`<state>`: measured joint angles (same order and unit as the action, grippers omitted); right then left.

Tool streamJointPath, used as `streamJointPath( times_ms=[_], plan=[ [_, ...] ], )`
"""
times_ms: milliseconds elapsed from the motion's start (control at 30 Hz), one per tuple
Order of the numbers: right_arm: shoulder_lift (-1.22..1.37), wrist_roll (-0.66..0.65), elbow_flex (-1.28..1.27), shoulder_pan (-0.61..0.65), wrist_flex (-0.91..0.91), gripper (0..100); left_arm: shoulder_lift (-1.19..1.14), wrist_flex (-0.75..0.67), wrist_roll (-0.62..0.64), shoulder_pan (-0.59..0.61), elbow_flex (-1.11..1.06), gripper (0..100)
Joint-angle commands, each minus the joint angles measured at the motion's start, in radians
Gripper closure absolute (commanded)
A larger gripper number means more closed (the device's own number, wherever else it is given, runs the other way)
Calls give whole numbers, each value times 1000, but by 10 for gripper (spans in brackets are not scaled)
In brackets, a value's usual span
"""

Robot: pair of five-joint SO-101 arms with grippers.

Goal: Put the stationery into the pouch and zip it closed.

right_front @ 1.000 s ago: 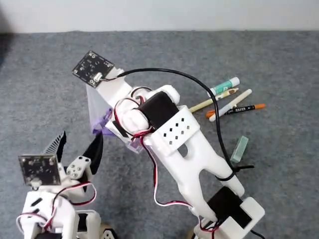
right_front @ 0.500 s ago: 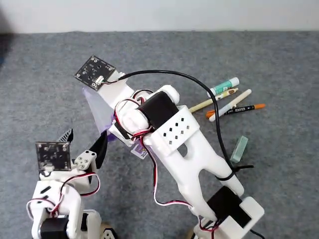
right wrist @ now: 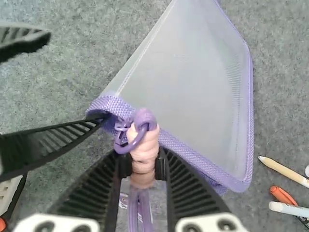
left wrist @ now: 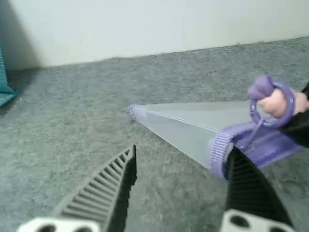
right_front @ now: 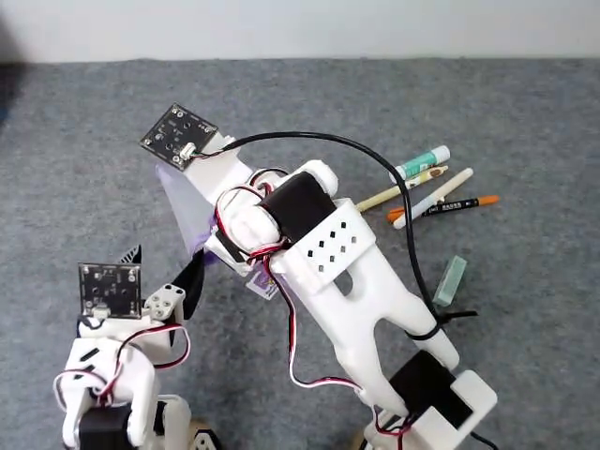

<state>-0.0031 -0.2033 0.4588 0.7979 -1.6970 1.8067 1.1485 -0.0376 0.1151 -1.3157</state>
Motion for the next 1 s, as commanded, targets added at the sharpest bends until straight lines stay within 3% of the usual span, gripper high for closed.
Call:
streamJointPath(
  times_ms=[0,233,533,733,967],
  plan=[
    [-28,11,17,39,-8,991,6,-31,-14,-2,-15,750],
    [-27,14,17,85,-10,991,6,-138,-14,-2,-77,810],
    [-30,17,17,87,-79,991,6,-140,-14,-2,-94,832],
    [-27,18,17,108,-93,991,6,-141,-14,-3,-140,987],
    [-58,18,11,38,-94,991,6,-132,-14,8,-142,989]
  ],
)
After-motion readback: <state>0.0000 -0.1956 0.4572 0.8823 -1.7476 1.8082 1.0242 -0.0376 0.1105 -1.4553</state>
